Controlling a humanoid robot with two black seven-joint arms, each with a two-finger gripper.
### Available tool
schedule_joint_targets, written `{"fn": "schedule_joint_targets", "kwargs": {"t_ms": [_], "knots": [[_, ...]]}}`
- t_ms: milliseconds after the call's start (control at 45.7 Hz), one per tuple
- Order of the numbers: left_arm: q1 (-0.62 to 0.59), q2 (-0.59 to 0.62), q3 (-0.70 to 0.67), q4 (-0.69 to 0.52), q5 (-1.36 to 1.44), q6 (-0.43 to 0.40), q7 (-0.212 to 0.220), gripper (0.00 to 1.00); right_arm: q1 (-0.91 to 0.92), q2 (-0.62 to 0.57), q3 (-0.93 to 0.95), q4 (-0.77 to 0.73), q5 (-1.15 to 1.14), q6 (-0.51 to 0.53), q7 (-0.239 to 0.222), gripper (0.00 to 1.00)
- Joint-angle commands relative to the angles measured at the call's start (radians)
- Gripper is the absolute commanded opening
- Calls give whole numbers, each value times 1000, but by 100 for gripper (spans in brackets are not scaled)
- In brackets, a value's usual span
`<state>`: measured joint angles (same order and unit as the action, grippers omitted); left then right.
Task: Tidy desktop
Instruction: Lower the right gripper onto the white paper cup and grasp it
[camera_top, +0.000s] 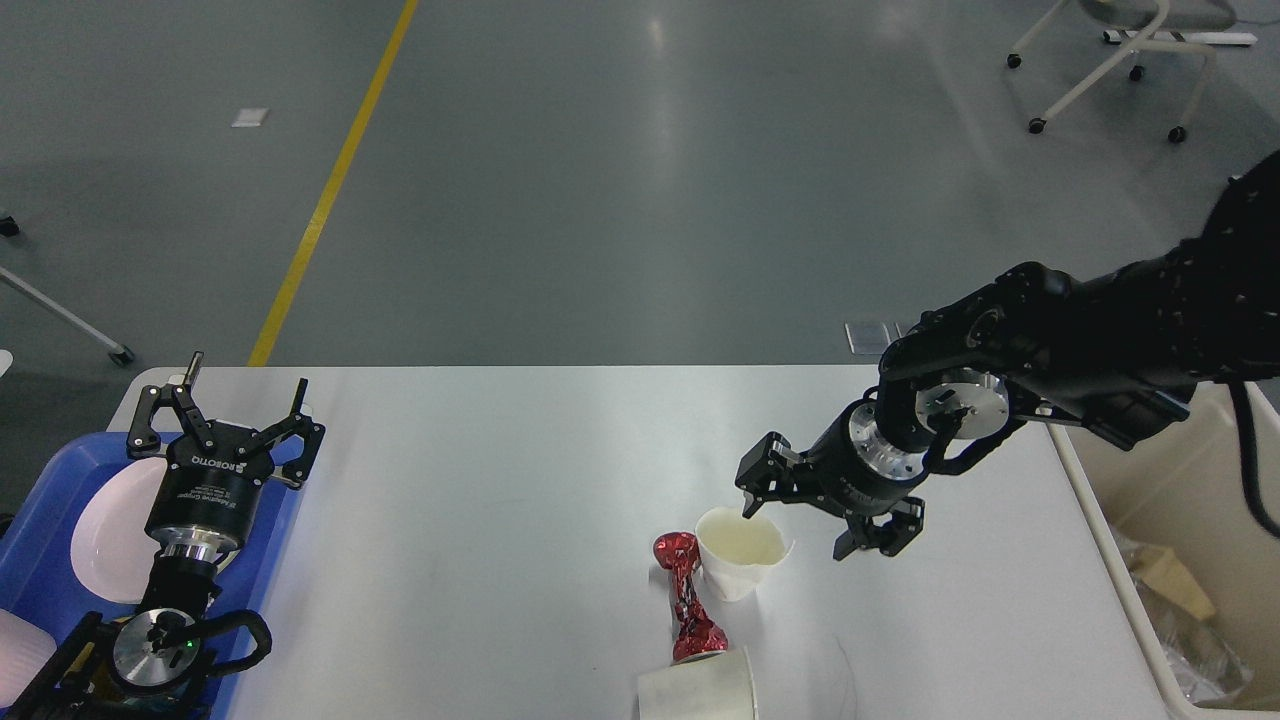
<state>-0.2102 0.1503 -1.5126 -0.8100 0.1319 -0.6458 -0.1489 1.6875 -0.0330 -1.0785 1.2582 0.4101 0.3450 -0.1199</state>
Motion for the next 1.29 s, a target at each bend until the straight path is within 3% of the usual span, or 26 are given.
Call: {"fn": "schedule_joint_targets", "kwargs": {"t_ms": [0, 307, 438, 569, 701, 898, 1270], "knots": [[0, 0, 0, 0, 0, 0, 0, 96, -123, 36, 0, -46, -8, -136, 0, 99], [0, 0, 0, 0, 0, 0, 0, 96, -210, 65, 25, -105, 1, -176, 0, 96], [0, 0, 0, 0, 0, 0, 0, 96, -207, 65, 51, -105, 6, -176, 0, 66], [0, 0, 0, 0, 0, 0, -1, 96, -209, 62, 52, -105, 7, -176, 0, 24], [0, 0, 0, 0, 0, 0, 0, 96, -215, 64, 60, -105, 55, -188, 2, 5], [0, 0, -1, 0, 0, 0, 0, 96, -229, 67, 58, -103, 164, -313, 3, 0], [0, 0, 0, 0, 0, 0, 0, 96, -221, 65, 58, -97, 173, -328, 3, 0]]}}
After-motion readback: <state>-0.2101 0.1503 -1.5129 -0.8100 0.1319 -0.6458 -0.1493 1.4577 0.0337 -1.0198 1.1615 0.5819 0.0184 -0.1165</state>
